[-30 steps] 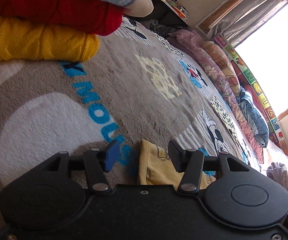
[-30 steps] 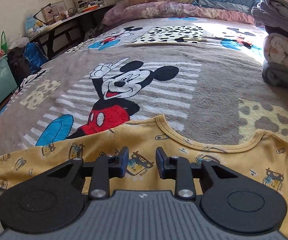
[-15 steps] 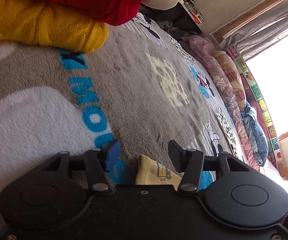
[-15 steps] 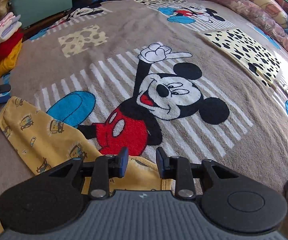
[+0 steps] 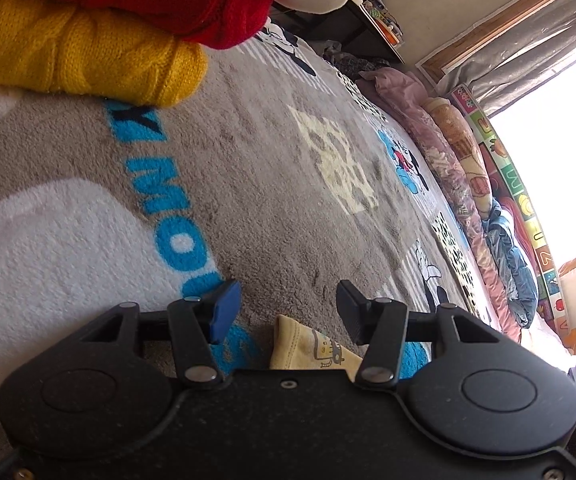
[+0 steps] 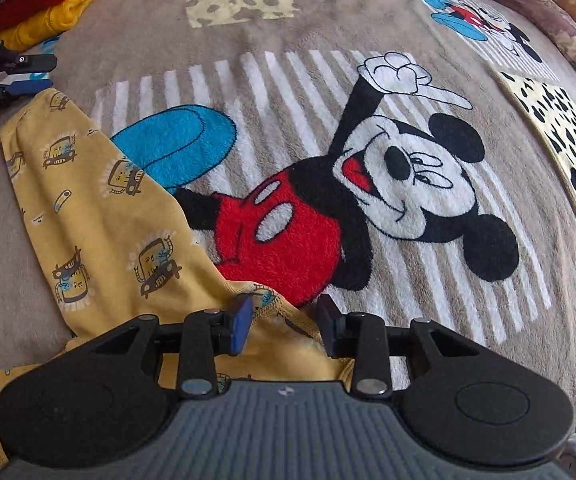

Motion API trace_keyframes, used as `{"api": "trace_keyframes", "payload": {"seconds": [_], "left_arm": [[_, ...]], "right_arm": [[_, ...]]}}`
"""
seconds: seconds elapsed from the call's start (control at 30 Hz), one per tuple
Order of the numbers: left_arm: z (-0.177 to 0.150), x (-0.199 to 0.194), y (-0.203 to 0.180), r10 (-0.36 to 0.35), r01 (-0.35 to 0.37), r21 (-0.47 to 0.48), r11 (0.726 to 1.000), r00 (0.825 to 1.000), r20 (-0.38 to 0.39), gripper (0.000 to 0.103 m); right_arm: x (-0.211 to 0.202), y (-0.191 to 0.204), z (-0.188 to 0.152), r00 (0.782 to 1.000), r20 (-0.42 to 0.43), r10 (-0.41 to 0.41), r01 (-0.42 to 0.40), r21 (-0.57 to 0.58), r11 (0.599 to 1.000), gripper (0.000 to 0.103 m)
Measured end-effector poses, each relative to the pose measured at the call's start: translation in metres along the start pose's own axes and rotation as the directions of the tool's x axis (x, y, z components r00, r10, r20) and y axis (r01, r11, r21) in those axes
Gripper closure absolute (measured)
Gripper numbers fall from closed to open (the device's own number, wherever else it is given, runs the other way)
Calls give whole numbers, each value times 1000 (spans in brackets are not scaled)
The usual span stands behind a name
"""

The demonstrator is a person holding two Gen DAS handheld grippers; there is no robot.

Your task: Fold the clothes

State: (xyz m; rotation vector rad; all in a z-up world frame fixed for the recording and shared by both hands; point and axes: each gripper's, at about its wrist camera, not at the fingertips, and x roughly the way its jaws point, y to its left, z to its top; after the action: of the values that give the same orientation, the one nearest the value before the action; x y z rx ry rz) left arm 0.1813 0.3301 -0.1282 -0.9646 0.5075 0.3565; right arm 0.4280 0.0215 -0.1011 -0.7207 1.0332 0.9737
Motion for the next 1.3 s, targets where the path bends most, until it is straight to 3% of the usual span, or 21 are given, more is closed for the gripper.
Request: {"api": "trace_keyframes", "payload": {"seconds": [0.13, 0.2, 0.27, 0.37, 0.5, 0.57, 0.67, 0.83, 0.87, 0.97, 1.03, 1.13, 1.3], "left_arm": [[1, 0, 4, -15, 15, -19, 1000, 1000, -5, 51], [1, 0, 5, -19, 18, -22, 1000, 1000, -7, 51], [1, -1, 5, -20, 20, -20, 1000, 1000, -8, 51], [1, -2, 4, -8, 8, 0, 1000, 1000, -16, 56], [0, -2, 0, 14, -14, 39, 999, 1000, -21, 59], [-1, -3, 1, 12, -11, 45, 999, 1000, -27, 59], [0, -5, -1, 11, -8, 74, 997, 999, -37, 59], [-6, -6, -10, 34, -25, 176, 984, 998, -44, 59], [-7, -6, -11, 39, -29, 196, 980, 998, -44, 62], [-13, -4, -15, 71, -61, 261, 964, 997, -30, 99], [-14, -5, -13, 94, -87, 270, 959, 996, -13, 103], [-9, -14, -7, 136, -142, 265, 954, 990, 41, 103], [-6, -13, -3, 94, -91, 209, 974, 996, -6, 101]], "right_arm": [[1, -9, 0, 999, -2, 47, -47, 43, 998, 66], [-4, -3, -3, 998, 10, 64, -64, 32, 997, 82], [-10, 9, -8, 999, 38, 19, -18, -36, 999, 94], [-28, 25, -19, 986, 156, -59, 74, -89, 993, 96], [-38, 35, -35, 943, 277, -185, 216, -86, 972, 95], [-29, 37, -36, 934, 256, -250, 279, -85, 957, 80], [-31, 33, -36, 925, 263, -274, 284, -2, 959, 70], [-50, 28, -39, 896, 304, -324, 286, 166, 944, 68], [-53, 26, -42, 889, 303, -343, 290, 207, 934, 68], [-60, 6, -56, 880, 312, -357, 230, 376, 897, 71], [-54, -6, -64, 891, 287, -351, 200, 445, 873, 72], [-37, -23, -75, 926, 234, -296, 134, 528, 839, 71], [-13, -29, -87, 942, 245, -230, 43, 592, 805, 67]]}}
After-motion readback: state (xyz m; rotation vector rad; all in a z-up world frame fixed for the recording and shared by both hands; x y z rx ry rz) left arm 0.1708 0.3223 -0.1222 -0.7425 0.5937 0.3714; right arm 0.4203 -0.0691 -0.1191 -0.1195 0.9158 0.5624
